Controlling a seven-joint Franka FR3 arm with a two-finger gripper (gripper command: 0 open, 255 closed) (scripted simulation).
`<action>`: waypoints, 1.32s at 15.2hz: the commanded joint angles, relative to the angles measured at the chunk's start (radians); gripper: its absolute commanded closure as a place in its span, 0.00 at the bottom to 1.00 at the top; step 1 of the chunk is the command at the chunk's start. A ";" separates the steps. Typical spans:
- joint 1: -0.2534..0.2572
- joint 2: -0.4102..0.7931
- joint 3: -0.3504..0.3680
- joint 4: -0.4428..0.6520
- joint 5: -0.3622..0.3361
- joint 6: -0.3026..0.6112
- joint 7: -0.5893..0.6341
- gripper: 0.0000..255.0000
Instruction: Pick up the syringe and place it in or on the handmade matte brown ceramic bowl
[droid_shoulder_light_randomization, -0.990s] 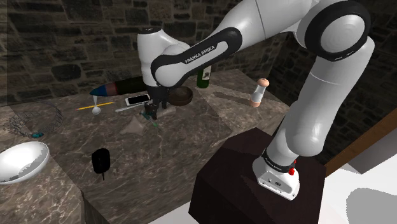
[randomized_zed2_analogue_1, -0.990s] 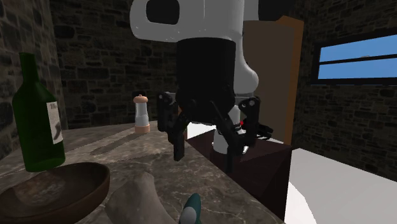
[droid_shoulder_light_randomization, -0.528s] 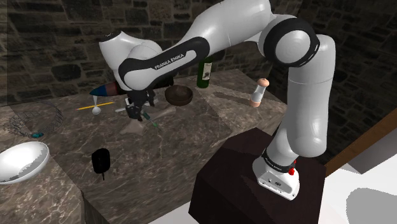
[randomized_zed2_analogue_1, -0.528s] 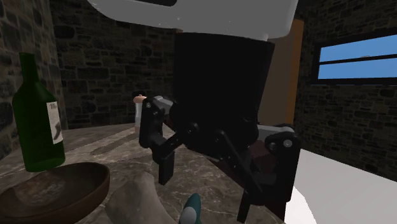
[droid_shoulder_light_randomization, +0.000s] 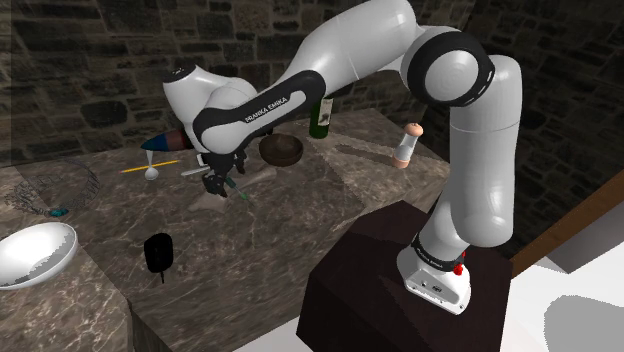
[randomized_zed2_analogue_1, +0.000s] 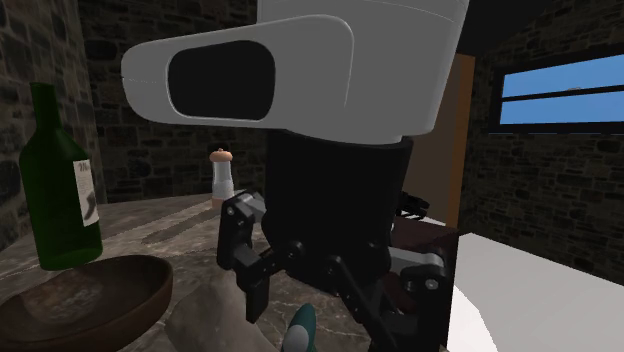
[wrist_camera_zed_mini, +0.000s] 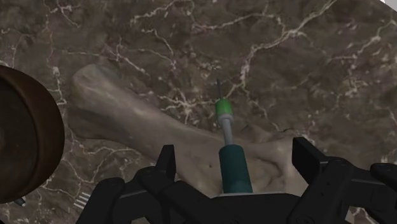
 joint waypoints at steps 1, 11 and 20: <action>0.000 0.000 0.000 -0.002 0.000 0.002 0.000 0.00; -0.003 -0.009 0.000 -0.022 0.000 0.014 0.000 1.00; -0.002 -0.029 0.004 0.024 0.011 -0.051 -0.012 1.00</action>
